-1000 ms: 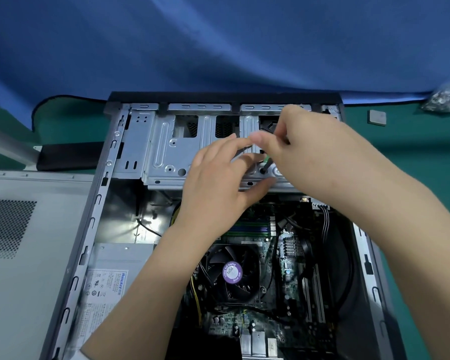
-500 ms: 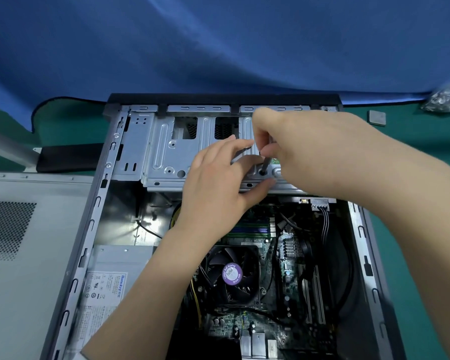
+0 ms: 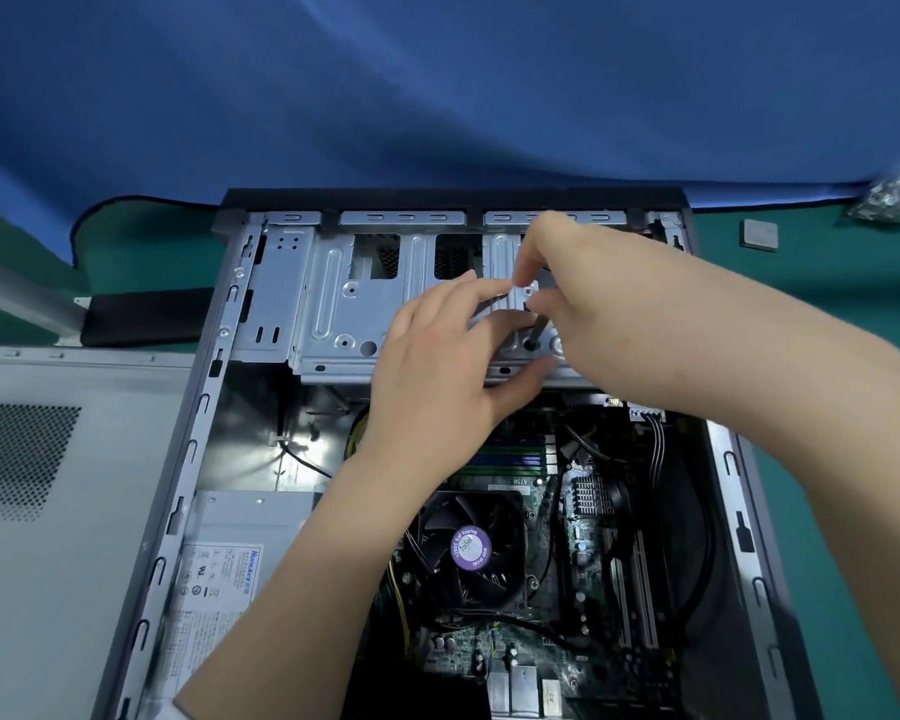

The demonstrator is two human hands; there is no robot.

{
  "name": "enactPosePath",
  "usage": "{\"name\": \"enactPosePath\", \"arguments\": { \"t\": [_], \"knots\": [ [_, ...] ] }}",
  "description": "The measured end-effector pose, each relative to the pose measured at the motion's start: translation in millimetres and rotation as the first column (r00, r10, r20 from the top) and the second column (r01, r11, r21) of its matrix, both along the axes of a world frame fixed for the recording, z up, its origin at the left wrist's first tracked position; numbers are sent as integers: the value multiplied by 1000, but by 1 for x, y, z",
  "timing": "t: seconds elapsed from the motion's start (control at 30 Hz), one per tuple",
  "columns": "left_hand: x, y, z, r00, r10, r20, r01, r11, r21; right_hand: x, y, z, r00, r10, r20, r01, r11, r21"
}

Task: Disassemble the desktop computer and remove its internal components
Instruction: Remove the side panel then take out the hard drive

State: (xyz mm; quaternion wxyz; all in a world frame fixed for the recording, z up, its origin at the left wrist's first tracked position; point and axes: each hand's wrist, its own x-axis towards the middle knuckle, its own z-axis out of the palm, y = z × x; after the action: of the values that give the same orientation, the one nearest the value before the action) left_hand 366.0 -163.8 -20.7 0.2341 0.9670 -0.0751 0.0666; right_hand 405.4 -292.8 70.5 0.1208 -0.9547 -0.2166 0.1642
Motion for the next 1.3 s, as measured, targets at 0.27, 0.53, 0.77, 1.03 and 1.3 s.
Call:
{"name": "enactPosePath", "arguments": {
  "t": [0.27,0.53,0.77,1.03,1.3],
  "knots": [
    [0,0,-2,1000,9,2,-9,1000,14,0,3,-3,976,-65,208,81,994,-68],
    [0,0,-1,1000,6,3,-6,1000,15,-3,-1,3,1000,0,28,0,1000,-2],
    [0,0,-2,1000,11,5,-12,999,34,-1,5,0,964,-12,264,46,991,-122],
    [1,-1,-6,999,11,38,-12,999,33,0,-2,-5,985,-55,165,53,998,17],
    [0,-2,-5,998,29,57,-30,999,23,1,-2,-11,966,-49,252,54,998,-16]
  ]
}}
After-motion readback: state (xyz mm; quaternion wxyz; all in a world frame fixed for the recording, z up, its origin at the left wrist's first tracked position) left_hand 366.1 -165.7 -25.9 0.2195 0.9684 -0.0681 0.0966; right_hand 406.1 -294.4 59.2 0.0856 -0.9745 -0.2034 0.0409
